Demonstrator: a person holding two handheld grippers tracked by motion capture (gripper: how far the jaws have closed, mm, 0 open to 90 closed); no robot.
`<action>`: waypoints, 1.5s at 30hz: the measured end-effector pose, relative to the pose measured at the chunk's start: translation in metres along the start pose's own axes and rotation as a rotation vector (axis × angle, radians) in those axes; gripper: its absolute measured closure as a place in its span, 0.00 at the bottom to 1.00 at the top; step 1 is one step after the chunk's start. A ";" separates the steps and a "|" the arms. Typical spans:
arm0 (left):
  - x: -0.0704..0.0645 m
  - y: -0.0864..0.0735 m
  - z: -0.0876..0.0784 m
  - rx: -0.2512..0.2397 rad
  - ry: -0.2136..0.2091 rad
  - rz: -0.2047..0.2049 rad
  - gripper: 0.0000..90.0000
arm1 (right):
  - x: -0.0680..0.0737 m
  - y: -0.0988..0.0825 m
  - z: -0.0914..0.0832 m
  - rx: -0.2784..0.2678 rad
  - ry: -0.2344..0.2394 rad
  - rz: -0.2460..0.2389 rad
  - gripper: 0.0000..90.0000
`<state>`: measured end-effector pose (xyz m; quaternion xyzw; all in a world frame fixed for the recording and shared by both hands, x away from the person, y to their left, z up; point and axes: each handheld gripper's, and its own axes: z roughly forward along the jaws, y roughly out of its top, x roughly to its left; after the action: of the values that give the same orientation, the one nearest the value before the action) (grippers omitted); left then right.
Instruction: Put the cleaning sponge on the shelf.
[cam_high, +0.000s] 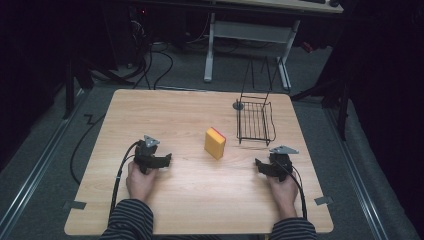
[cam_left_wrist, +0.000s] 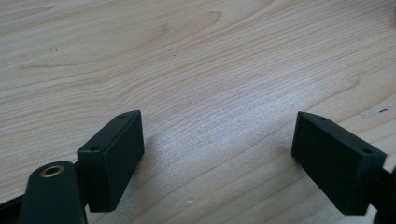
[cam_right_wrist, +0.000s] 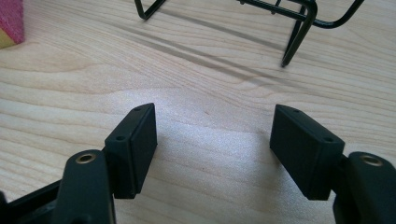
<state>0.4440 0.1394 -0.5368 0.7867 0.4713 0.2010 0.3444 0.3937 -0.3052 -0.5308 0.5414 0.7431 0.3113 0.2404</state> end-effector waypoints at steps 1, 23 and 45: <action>0.000 0.000 0.000 0.000 0.000 0.000 0.20 | 0.000 0.000 0.000 0.000 0.001 0.000 0.36; 0.000 0.000 0.000 0.003 -0.001 0.002 0.20 | 0.000 0.000 0.000 0.002 0.004 0.000 0.35; 0.000 0.000 0.000 0.003 -0.007 0.002 0.19 | 0.000 0.000 0.000 -0.001 0.001 0.007 0.36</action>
<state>0.4439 0.1398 -0.5365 0.7884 0.4697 0.1980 0.3444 0.3942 -0.3056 -0.5308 0.5436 0.7413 0.3125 0.2392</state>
